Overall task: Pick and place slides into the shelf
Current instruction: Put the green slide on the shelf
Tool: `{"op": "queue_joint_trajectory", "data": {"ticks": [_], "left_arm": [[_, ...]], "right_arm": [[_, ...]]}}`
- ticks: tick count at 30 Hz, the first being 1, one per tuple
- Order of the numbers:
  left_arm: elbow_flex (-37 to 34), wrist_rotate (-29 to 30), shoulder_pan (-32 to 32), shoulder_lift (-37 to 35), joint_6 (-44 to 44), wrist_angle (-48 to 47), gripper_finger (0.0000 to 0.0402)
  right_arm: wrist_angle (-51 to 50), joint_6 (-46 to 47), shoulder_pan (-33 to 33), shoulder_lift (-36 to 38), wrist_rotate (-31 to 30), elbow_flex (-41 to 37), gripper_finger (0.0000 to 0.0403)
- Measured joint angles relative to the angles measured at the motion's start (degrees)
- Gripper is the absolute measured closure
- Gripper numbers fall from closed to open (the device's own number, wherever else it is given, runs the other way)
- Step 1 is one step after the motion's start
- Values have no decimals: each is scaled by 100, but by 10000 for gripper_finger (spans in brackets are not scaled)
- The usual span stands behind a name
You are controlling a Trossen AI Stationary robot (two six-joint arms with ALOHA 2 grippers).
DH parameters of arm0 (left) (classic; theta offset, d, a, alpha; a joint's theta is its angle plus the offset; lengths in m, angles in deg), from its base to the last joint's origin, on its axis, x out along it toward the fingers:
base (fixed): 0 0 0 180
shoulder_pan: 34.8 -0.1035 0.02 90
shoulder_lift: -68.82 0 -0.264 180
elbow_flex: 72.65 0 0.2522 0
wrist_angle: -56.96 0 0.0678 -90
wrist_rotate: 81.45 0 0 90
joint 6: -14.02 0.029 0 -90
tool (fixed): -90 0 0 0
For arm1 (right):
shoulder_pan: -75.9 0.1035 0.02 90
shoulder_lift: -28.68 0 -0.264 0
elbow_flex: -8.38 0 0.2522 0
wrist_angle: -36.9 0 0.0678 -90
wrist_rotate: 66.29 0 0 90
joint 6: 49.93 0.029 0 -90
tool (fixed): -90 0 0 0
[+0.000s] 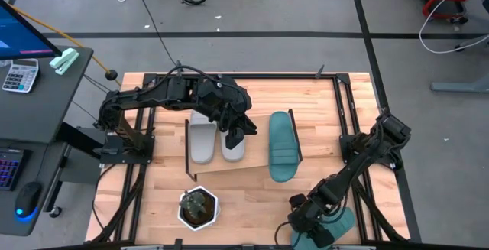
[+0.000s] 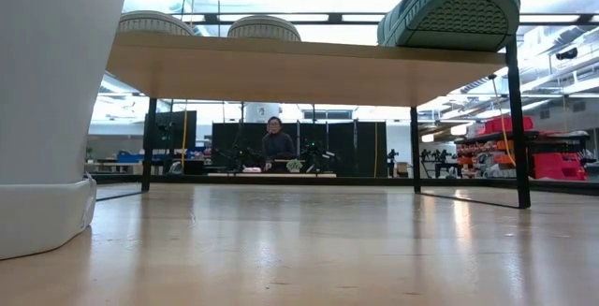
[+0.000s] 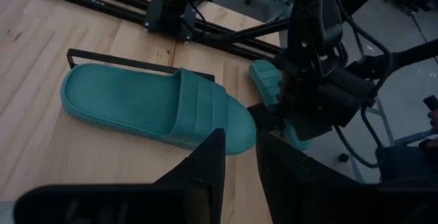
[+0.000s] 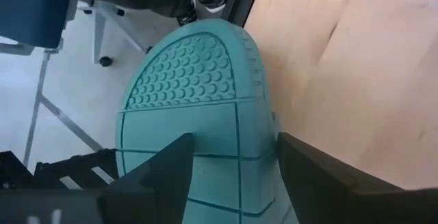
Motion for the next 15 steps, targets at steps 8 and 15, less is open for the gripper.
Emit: {"op": "queue_joint_trajectory", "data": {"ticks": [8,15], "left_arm": [[-1,1,0,0,4,0,316],[0,1,0,0,17,1,317]], "right_arm": [[379,151,23,-28,384,-511,190],[549,106,127,-18,378,-704,267]]}}
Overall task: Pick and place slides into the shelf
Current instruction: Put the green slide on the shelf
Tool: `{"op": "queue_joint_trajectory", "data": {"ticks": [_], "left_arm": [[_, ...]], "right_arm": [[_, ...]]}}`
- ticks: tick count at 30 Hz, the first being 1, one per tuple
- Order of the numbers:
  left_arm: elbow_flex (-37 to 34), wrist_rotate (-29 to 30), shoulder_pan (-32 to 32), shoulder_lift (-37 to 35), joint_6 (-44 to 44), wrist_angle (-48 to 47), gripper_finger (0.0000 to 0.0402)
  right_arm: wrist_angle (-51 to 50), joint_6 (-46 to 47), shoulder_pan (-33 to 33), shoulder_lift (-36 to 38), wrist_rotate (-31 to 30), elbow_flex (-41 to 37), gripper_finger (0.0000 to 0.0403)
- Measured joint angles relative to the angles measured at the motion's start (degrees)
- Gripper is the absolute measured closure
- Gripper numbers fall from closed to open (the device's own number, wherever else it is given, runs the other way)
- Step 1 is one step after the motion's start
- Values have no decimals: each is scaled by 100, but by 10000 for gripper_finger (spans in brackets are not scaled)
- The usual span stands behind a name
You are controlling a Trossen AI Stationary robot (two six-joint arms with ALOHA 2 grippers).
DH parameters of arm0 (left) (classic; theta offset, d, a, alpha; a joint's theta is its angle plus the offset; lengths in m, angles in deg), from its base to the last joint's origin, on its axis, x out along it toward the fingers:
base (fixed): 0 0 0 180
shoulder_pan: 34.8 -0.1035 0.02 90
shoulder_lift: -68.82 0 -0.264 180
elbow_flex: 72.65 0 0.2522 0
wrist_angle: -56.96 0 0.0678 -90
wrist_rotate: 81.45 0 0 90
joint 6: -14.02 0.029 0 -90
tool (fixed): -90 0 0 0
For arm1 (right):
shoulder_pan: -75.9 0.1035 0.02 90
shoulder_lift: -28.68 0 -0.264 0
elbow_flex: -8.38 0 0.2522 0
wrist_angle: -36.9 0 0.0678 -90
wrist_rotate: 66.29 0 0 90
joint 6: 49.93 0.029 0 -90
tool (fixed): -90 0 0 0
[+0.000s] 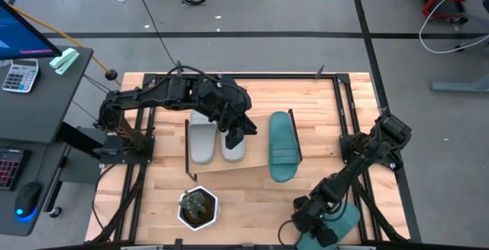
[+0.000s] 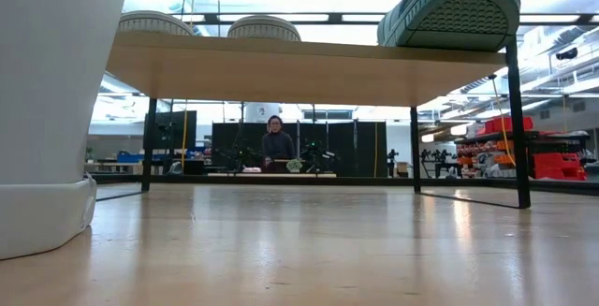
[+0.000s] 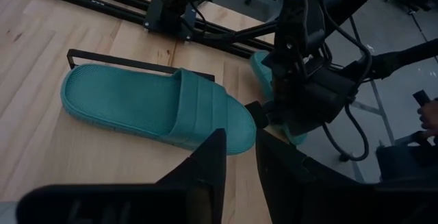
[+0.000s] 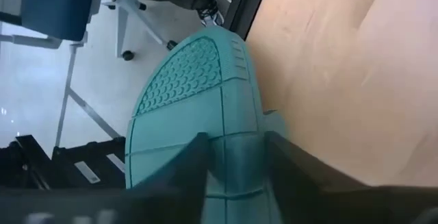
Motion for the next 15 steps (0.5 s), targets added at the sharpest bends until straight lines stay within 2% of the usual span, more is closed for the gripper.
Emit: {"op": "queue_joint_trajectory", "data": {"ticks": [3,4,10,15], "left_arm": [[-1,-1,0,0,1,1,314],[-1,0,-1,0,1,1,313],[-1,0,0,0,49,1,318],[1,0,-1,0,49,0,321]], "right_arm": [[7,-93,21,0,0,-5,347],[11,-99,22,0,0,-9,361],[-79,-89,33,123,76,-24,364],[-436,127,58,775,-133,53,375]]}}
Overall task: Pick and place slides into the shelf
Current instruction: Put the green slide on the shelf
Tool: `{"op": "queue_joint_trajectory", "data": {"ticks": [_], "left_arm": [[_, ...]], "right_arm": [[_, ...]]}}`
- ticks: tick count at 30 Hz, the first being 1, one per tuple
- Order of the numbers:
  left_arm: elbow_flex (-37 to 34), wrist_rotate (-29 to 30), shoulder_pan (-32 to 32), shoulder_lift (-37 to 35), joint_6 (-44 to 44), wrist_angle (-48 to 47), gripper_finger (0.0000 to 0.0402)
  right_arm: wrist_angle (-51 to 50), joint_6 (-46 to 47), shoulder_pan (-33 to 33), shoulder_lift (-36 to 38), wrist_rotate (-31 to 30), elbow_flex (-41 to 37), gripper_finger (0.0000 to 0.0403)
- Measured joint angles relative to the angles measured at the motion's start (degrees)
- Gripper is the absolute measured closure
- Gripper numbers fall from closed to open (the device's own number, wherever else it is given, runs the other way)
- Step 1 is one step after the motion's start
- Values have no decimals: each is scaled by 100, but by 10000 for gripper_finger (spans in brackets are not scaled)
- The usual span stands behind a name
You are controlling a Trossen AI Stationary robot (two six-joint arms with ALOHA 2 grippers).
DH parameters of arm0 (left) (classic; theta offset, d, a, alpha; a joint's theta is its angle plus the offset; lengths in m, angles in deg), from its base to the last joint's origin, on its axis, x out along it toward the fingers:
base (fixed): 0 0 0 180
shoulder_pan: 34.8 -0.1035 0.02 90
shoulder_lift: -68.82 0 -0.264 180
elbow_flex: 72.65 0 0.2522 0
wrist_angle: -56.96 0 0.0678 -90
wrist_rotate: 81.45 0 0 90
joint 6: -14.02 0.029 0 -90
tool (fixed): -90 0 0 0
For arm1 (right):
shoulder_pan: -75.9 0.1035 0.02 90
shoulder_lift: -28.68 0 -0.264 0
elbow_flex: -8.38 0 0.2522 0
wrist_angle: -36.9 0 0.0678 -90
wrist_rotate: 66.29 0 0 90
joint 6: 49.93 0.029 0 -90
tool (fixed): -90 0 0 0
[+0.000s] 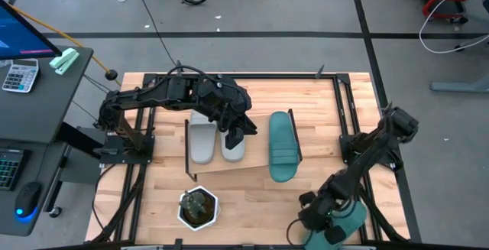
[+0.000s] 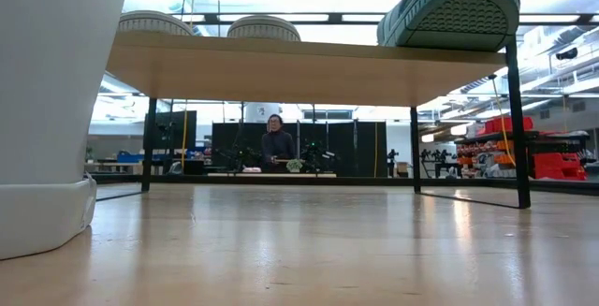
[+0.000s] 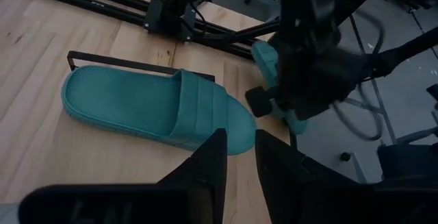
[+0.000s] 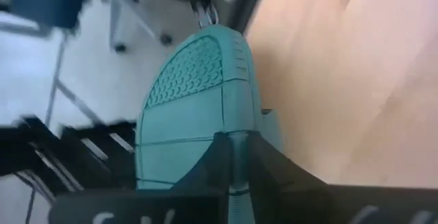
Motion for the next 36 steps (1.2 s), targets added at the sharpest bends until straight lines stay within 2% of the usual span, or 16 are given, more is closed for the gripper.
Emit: {"op": "queue_joint_trajectory", "data": {"ticks": [4,8,15,19,23,26,31,33,36], "left_arm": [[-1,0,1,0,25,1,317],[-2,0,1,0,81,1,316],[-1,0,-1,0,83,1,317],[-2,0,-1,0,83,1,313],[-2,-1,1,0,54,1,313],[-2,-1,0,0,-15,1,317],[-2,-2,1,0,-74,1,317],[-2,-2,1,0,-74,1,314],[-2,-2,-1,0,-74,1,310]], "right_arm": [[-363,317,5,833,-445,76,382],[-658,712,0,1802,-1140,78,385],[-1051,1310,-8,3376,-2894,94,389],[-1057,1321,-11,4032,-3966,94,392],[-968,1176,-13,4544,-4766,94,394],[-792,1024,-13,4857,-5066,94,396],[-329,979,-13,5279,-5192,115,397],[-336,897,-13,5371,-5198,270,399],[-499,282,-19,5382,-5433,742,400]]}}
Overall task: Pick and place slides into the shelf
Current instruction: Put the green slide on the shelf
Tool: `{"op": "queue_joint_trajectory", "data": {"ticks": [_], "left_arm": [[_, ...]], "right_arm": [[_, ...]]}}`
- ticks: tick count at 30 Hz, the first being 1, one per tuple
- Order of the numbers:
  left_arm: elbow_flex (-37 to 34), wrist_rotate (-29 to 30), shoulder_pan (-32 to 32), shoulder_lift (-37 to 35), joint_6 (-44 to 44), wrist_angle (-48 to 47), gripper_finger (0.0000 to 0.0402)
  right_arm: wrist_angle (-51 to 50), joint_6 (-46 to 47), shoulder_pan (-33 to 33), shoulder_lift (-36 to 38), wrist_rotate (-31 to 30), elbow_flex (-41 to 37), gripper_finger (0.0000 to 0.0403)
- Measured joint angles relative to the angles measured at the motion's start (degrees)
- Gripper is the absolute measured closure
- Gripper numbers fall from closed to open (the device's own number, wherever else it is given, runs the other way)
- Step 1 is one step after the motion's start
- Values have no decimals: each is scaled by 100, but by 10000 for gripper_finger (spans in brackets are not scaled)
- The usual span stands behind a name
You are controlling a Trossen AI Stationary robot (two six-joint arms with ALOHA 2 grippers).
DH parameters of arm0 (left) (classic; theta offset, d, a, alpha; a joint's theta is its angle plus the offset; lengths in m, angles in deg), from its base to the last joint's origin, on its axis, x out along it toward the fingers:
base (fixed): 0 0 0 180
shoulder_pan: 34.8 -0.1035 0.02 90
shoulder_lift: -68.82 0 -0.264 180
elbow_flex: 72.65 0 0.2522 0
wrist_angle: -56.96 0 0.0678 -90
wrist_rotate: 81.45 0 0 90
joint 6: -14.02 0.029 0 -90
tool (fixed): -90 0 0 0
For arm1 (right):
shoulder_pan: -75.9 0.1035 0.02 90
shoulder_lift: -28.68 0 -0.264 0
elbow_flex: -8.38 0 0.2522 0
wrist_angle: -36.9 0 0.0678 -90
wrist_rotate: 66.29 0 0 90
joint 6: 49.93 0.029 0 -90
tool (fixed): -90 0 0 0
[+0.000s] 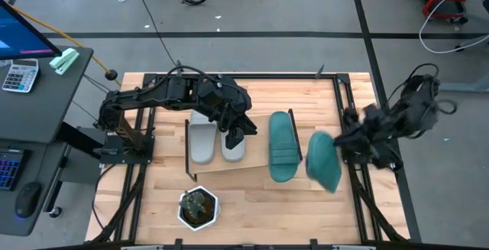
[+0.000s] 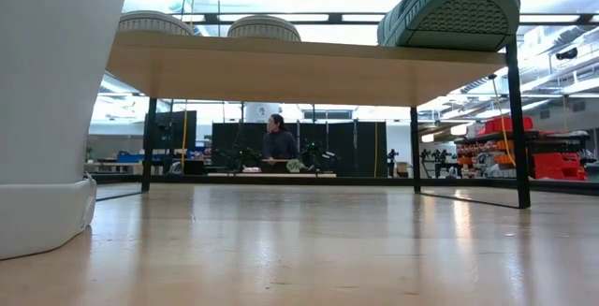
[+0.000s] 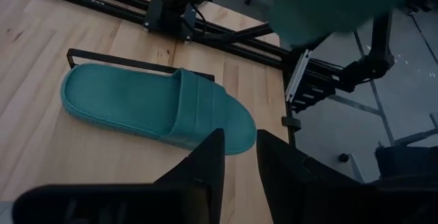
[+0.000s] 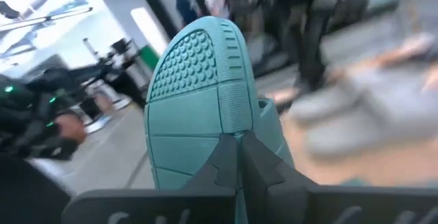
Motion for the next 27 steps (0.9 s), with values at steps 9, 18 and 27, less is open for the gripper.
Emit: {"op": "queue_joint_trajectory", "data": {"ticks": [9,18,27], "left_arm": [[0,2,2,0,7,384,319],[2,307,-23,-2,516,2087,302],[2,959,-75,-2,954,2645,266]], "right_arm": [[-122,-3862,-12,-497,-2317,1611,401],[1491,-6897,-738,-1344,-3501,1795,401],[3037,-7316,-1772,-1700,-2013,1795,400]]}}
